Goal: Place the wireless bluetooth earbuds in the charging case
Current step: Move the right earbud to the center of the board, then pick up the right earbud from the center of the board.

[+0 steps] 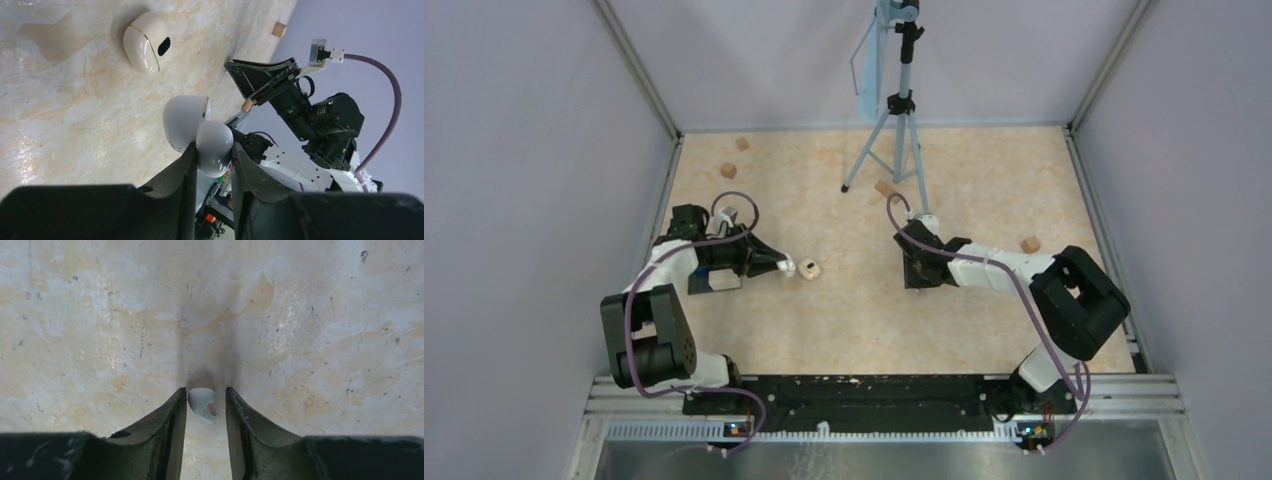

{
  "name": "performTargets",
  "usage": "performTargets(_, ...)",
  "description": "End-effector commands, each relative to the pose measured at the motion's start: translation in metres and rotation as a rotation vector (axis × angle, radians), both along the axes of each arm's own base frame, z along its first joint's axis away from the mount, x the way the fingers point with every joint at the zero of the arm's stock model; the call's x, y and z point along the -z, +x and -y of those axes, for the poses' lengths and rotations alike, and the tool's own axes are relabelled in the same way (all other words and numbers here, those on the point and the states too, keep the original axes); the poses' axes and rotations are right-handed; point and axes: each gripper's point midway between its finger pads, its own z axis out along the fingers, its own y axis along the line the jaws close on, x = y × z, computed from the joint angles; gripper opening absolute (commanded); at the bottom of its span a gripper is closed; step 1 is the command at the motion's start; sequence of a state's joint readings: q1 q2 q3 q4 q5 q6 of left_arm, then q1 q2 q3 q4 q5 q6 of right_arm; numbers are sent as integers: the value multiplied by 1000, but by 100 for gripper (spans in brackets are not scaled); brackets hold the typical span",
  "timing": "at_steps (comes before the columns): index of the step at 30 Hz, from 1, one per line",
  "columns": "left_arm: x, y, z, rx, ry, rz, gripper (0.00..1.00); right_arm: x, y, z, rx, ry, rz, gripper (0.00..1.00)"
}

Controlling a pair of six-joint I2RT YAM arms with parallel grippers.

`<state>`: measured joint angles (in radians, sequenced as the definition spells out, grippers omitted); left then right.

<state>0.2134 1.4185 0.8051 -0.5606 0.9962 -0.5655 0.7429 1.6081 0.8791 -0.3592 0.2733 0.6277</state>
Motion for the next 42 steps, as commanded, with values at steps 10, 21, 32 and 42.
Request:
performTargets(10, -6, -1, 1, 12, 6, 57, 0, -6, 8, -9, -221, -77, -15, 33)
performTargets(21, -4, 0, 2, 17, 1, 54, 0, 7, 8, -10, -246, -114, -66, 31)
performTargets(32, 0, -1, 2, 16, 2, 48, 0, 0, -1, -9, -326, -119, -89, 33)
performTargets(42, 1, -3, 2, 14, 2, 45, 0, 7, -11, -9, -389, -116, -126, 33)
